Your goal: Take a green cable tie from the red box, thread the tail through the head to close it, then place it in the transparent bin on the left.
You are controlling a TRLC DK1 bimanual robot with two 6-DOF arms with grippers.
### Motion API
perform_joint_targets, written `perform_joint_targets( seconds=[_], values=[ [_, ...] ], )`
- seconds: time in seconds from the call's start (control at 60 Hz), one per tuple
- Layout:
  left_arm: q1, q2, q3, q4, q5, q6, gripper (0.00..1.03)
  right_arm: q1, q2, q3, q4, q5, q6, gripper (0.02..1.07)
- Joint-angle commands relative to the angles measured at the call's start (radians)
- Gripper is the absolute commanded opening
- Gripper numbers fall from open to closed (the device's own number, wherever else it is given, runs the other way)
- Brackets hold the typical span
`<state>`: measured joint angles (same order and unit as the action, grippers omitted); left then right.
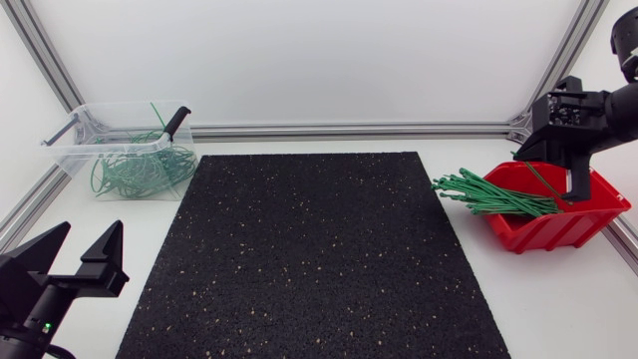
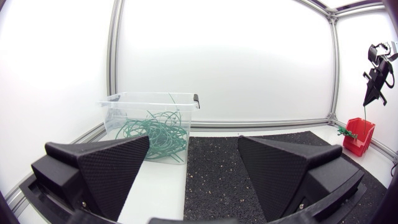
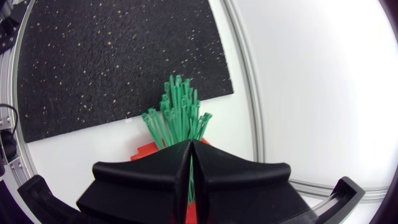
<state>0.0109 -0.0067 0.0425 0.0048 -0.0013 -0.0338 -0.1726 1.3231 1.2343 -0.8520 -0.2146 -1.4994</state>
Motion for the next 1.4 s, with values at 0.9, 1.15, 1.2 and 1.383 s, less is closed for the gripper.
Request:
perform_joint_targets(
  seconds=[0.9,1.15,1.2,1.383],
  values=[
    [-0.008,-0.004,-0.041,-0.023,0.001,-0.014,0.99,0.743,-0.208,0.317,-0.136,0.121,1.053,0.07],
    [-0.008,-0.004,-0.041,-0.023,0.001,-0.014,0.99,0.805,-0.121,0.333,-0.133,0.087,1.539,0.07],
    [-0.008,-0.004,-0.041,-0.023,0.001,-0.014,0.99,0.821,-0.093,0.341,-0.136,0.127,1.594,0.07],
    [-0.009,-0.003,-0.041,-0.023,0.001,-0.014,0.99,0.829,0.011,0.363,-0.125,0.080,1.702,0.07]
  ],
)
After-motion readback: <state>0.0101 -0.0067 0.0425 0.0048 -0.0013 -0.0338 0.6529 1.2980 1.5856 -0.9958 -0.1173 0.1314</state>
